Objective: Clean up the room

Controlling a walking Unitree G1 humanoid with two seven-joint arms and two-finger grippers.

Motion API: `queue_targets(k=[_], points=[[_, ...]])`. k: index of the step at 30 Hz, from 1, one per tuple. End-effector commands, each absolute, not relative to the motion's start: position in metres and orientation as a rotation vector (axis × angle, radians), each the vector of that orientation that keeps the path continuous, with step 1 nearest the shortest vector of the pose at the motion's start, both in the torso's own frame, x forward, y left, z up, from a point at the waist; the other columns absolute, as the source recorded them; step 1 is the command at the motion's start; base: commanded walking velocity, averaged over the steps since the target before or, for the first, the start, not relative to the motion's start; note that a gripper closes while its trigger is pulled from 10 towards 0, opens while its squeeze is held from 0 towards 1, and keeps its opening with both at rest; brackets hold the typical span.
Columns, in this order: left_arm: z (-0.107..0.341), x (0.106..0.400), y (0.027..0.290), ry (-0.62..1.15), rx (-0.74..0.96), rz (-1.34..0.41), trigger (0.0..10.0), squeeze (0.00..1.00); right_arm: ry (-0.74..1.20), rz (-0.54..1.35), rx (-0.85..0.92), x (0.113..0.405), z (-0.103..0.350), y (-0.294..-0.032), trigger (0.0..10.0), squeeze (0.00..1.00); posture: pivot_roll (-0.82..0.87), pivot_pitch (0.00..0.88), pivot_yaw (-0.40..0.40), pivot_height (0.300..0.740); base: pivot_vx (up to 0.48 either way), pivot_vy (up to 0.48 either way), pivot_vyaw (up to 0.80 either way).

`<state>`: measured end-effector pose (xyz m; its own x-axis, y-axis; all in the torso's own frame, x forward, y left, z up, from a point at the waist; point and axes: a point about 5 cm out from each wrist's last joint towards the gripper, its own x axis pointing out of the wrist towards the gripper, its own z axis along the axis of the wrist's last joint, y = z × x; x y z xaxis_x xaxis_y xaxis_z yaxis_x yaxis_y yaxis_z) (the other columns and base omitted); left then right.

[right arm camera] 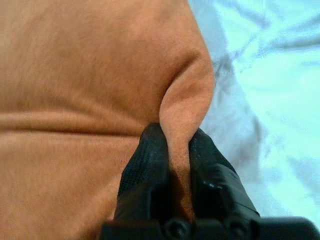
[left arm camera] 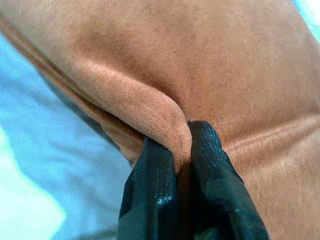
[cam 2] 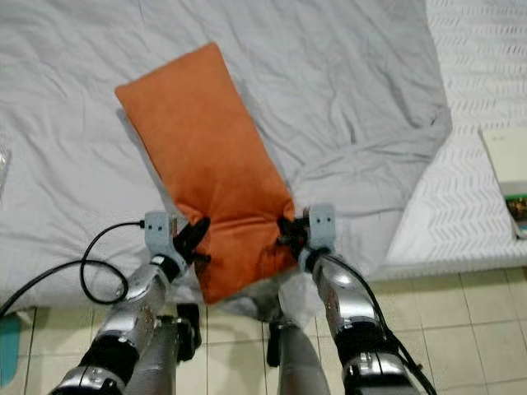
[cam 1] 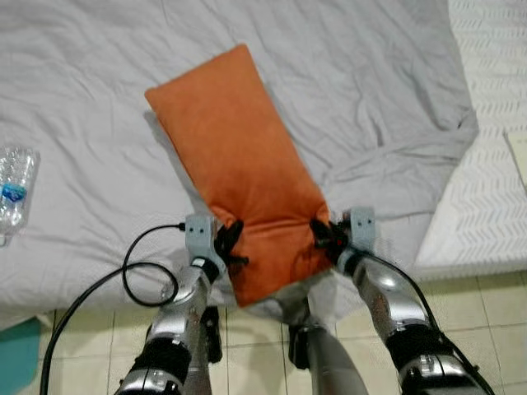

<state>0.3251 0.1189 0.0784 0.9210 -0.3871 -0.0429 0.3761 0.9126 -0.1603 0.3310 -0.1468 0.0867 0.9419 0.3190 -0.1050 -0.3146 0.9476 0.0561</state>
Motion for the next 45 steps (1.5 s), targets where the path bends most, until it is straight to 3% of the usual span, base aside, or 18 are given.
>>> queue_targets(k=[1,3,5,7,13,18,19,26,43,44,45], points=[[0.076,0.319,0.145,0.059,-0.077,-0.338,0.0,0.00,0.067,0.121,-0.026,0.323,0.090,-0.190,0.0,0.00,-0.05,0.259,-0.034,0.740,0.000,0.000,0.00],[0.097,0.325,0.152,-0.017,-0.079,-0.327,0.0,0.00,0.005,-0.002,0.000,0.317,0.101,-0.204,0.0,0.00,-0.04,0.164,-0.022,0.740,0.000,0.000,0.00],[0.106,0.328,0.155,-0.046,-0.074,-0.322,0.0,0.00,-0.015,-0.050,0.016,0.316,0.105,-0.209,0.0,0.00,-0.04,0.142,-0.019,0.740,0.000,0.000,0.00],[0.127,0.341,0.158,-0.100,-0.046,-0.314,0.0,0.00,-0.073,-0.138,0.038,0.313,0.115,-0.214,0.0,0.00,-0.05,0.032,-0.002,0.740,0.000,0.000,0.00],[0.168,0.360,0.157,-0.215,0.044,-0.332,0.0,0.00,-0.202,-0.185,0.026,0.311,0.141,-0.206,0.0,0.00,-0.08,0.000,0.027,0.740,0.000,0.000,0.00],[0.165,0.361,0.155,-0.196,0.045,-0.301,0.0,0.00,-0.191,-0.182,0.024,0.307,0.137,-0.203,0.0,0.00,-0.10,0.000,0.043,0.740,0.000,0.000,0.00],[0.156,0.358,0.155,-0.172,0.056,-0.283,10.0,0.00,-0.178,-0.166,-0.009,0.302,0.132,-0.202,0.0,0.00,-0.11,0.000,0.045,0.740,0.000,0.000,0.00],[0.109,0.331,0.148,-0.068,0.029,-0.275,10.0,0.00,-0.055,-0.177,-0.093,0.266,0.097,-0.220,0.0,0.00,-0.12,0.000,0.044,0.740,0.135,-0.154,0.00],[0.078,0.320,0.120,0.017,0.079,-0.411,10.0,0.00,0.044,-0.081,-0.128,0.261,0.072,-0.209,0.0,0.00,-0.15,0.000,0.065,0.740,0.315,-0.359,0.00],[0.075,0.318,0.122,0.019,0.088,-0.412,10.0,0.00,0.050,-0.076,-0.130,0.261,0.071,-0.208,2.7,0.00,-0.15,0.000,0.063,0.740,0.315,-0.356,0.00],[0.071,0.314,0.128,0.023,0.085,-0.402,10.0,0.00,0.065,-0.074,-0.125,0.259,0.068,-0.209,10.0,0.00,-0.15,0.000,0.047,0.740,0.315,-0.360,0.00]])
